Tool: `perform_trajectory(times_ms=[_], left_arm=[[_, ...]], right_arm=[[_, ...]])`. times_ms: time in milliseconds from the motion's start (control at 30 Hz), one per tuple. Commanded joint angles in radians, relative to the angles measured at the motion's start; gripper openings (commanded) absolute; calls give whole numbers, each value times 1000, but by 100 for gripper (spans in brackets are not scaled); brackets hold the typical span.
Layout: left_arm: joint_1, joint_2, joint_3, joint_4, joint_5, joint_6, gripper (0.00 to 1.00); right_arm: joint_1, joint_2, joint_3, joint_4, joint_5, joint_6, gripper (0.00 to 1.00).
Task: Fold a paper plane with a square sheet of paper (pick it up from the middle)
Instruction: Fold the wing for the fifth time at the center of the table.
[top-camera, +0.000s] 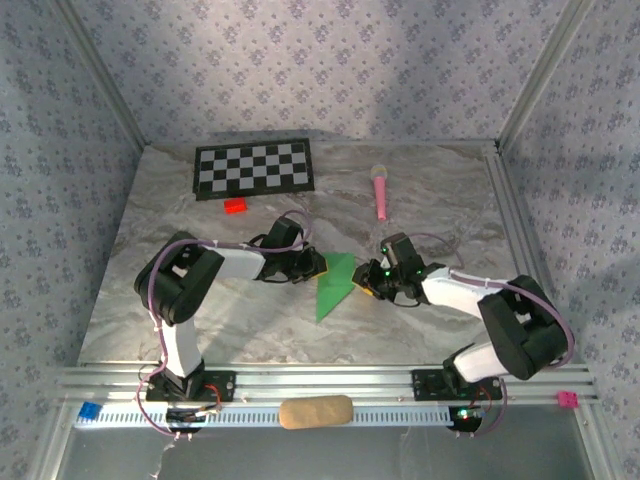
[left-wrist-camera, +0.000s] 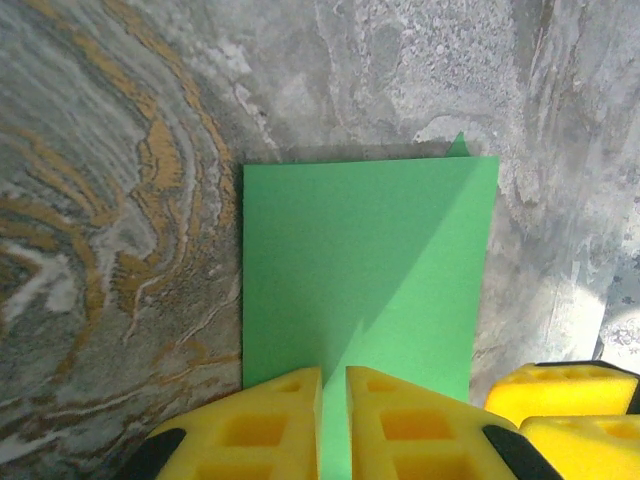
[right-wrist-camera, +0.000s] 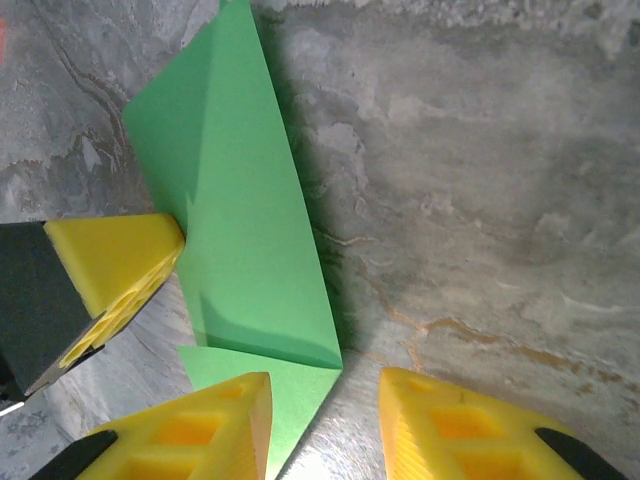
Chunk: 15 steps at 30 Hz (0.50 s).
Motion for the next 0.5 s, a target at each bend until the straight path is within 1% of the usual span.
perform_trajectory(times_ms=[0,200,467], left_arm=[[-7,-4,-26,-79,22,28,16],[-7,-5,-32,-69,22,26,16],[-9,-7,-36,-68,25,24,16]], right_arm=[[-10,22,33,10,-30,-26,35],[-28,73,45,22,-70,-24,35],[-18,114,59,58,-94,-5,33]])
